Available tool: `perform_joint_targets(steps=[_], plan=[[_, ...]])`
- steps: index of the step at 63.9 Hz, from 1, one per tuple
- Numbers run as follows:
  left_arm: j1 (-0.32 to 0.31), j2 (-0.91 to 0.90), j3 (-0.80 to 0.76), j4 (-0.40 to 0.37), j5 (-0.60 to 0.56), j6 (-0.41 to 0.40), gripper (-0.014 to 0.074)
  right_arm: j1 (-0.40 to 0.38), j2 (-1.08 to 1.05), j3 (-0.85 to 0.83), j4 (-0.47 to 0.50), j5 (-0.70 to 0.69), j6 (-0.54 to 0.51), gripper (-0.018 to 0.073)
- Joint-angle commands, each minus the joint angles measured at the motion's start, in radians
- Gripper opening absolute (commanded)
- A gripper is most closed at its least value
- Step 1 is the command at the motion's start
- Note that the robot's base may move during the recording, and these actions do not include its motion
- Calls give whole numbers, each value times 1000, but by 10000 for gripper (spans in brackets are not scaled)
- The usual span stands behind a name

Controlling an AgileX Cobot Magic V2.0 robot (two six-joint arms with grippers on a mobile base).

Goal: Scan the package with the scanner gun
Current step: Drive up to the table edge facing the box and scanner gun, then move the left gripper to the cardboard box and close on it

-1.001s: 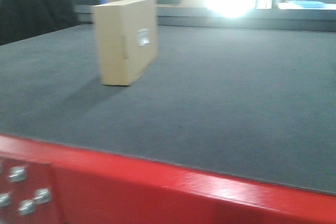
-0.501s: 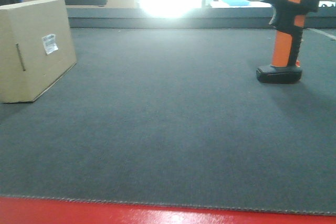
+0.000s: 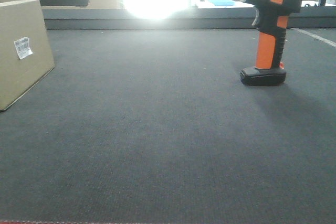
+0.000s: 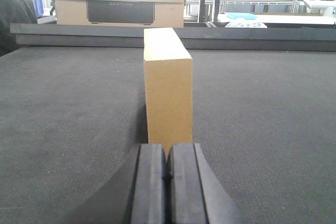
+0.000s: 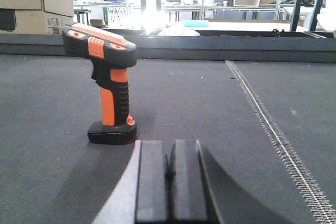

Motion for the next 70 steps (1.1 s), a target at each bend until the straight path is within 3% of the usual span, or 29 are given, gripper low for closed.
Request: perform_joint_targets(steps=[1, 47, 54, 70], plan=[[2, -4, -4, -6, -14, 0, -111, 1, -3, 0, -1, -18, -3, -160], [2, -4, -4, -6, -14, 0, -111, 1, -3, 0, -1, -18, -3, -160], [2, -4, -4, 29, -45, 0, -111, 1, -3, 0, -1, -23, -3, -160], [2, -4, -4, 29, -96, 0, -111, 1, -3, 0, -1, -87, -3, -160]])
